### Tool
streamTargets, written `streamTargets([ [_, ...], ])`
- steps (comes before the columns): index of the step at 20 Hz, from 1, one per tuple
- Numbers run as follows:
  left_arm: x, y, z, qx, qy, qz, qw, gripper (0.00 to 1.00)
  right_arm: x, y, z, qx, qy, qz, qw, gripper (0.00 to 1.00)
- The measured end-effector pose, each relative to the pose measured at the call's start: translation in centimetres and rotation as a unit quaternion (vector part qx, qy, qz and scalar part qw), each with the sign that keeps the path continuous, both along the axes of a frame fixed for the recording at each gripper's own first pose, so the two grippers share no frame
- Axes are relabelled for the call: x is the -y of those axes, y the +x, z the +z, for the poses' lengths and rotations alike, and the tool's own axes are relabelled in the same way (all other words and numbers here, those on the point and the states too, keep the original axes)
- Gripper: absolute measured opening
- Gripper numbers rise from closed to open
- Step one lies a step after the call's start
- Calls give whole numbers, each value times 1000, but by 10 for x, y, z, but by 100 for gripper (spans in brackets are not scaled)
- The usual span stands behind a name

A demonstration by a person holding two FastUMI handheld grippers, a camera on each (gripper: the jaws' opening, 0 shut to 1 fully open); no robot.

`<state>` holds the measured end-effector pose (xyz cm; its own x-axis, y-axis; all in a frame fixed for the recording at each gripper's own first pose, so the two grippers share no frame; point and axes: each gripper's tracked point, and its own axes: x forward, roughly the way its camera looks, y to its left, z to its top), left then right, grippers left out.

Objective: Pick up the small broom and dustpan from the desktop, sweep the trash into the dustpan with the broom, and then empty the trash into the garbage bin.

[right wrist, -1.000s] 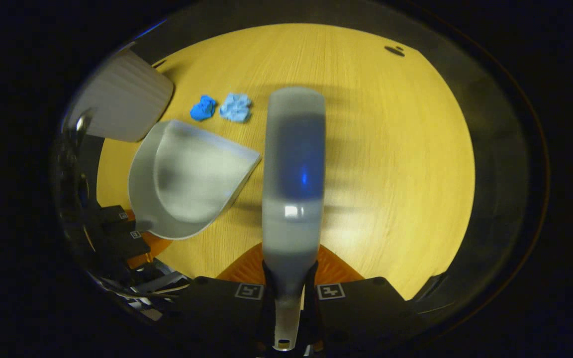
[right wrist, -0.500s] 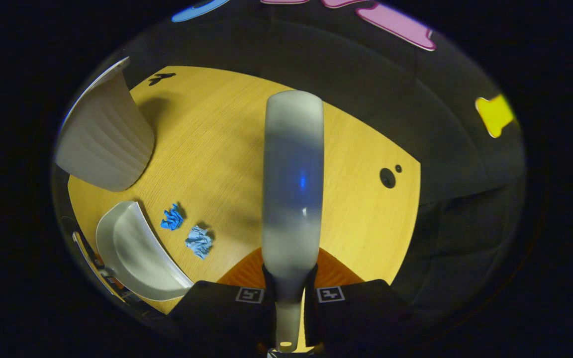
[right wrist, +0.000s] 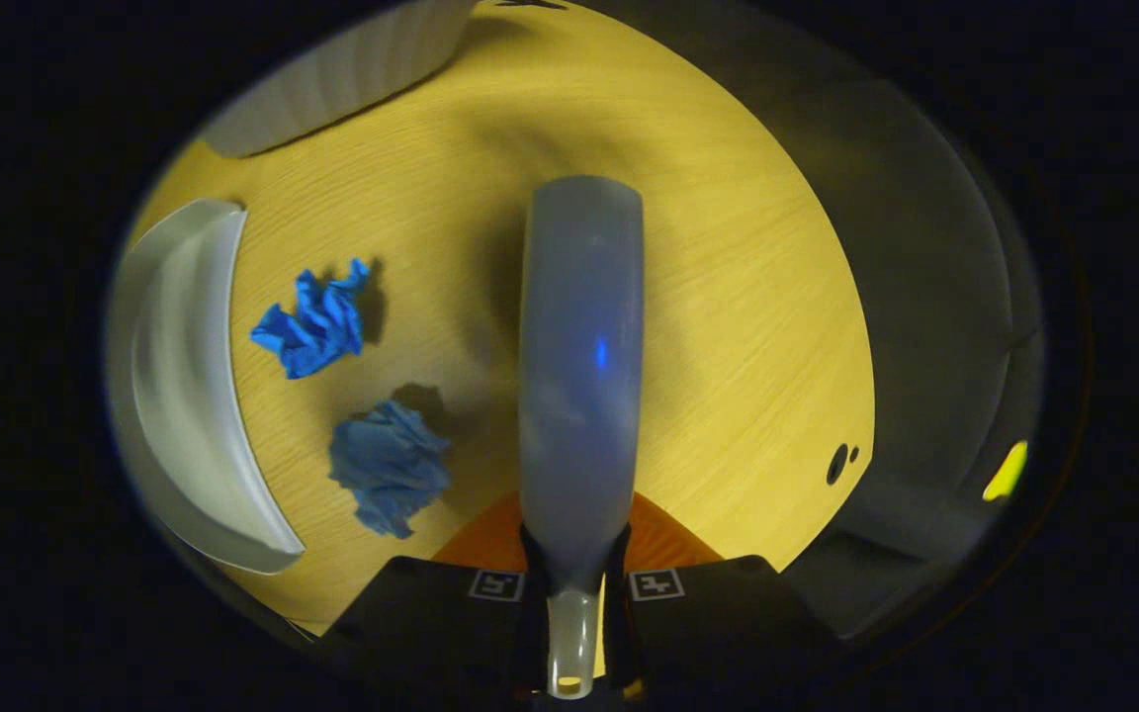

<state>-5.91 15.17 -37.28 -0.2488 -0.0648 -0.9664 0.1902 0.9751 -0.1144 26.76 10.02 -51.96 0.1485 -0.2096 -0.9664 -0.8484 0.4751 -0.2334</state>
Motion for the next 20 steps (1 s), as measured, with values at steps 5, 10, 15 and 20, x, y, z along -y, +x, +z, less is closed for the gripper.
streamTargets([
  [5,2,-2,0,10,3,-3,1000,27,-27,-53,17,-109,42,66,991,24],
  [10,0,-8,1,18,-8,-47,999,25,-39,-111,24,-234,111,43,965,24],
  [15,4,-13,-2,25,-6,-44,999,25,-57,-165,30,-339,198,-98,915,24],
  [20,3,-11,5,72,6,-35,997,26,-78,-170,70,-303,379,-233,843,21],
])
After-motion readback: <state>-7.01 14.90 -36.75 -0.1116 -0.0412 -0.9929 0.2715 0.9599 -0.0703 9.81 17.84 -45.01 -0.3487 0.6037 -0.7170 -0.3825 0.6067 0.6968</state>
